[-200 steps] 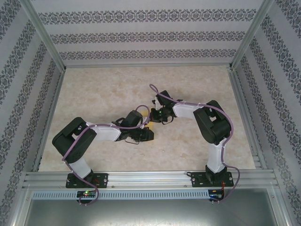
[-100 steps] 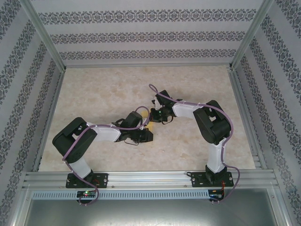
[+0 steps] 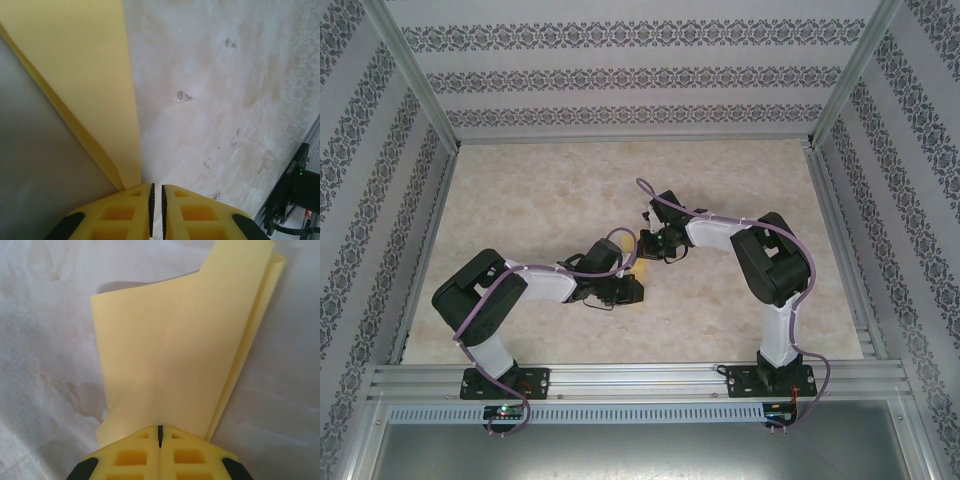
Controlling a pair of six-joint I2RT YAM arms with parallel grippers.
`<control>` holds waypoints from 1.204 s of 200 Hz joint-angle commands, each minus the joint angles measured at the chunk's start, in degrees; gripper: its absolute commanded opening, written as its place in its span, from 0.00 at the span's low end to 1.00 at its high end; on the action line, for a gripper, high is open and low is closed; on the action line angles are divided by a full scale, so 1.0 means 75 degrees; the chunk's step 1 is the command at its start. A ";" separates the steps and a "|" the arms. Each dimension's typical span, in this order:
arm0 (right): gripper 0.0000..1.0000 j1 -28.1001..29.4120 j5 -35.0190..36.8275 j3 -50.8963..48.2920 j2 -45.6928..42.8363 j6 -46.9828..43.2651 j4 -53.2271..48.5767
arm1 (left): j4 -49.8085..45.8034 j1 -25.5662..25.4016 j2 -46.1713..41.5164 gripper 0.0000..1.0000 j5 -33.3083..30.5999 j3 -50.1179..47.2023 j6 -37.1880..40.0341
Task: Fold a paper plane with a square sheet of paper (fold left side to right side)
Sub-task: Fold the wing for the fifth time at the center of the table.
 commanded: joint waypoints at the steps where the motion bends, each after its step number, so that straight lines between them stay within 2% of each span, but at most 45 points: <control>1: 0.00 0.0091 0.0466 0.0014 0.0371 -0.0205 -0.0543 | -0.0112 -0.0103 -0.0126 0.16 -0.0084 -0.0273 -0.0148; 34: 0.00 0.0091 0.0456 0.0038 0.0383 -0.0188 -0.0548 | 0.0312 -0.0103 -0.0340 0.15 0.0150 -0.0480 -0.0387; 86: 0.00 0.0125 0.0473 0.0038 0.0371 -0.0166 -0.0547 | -0.0007 0.0056 -0.0940 0.15 0.0359 0.0006 -0.0283; 144: 0.00 0.0138 0.0423 0.0035 0.0383 -0.0162 -0.0544 | -0.0294 0.0213 -0.0064 0.15 0.0352 0.0666 0.0063; 241: 0.00 0.0138 0.0455 0.0049 0.0429 -0.0179 -0.0577 | 0.0028 0.0133 0.0361 0.15 0.0230 0.0076 -0.0077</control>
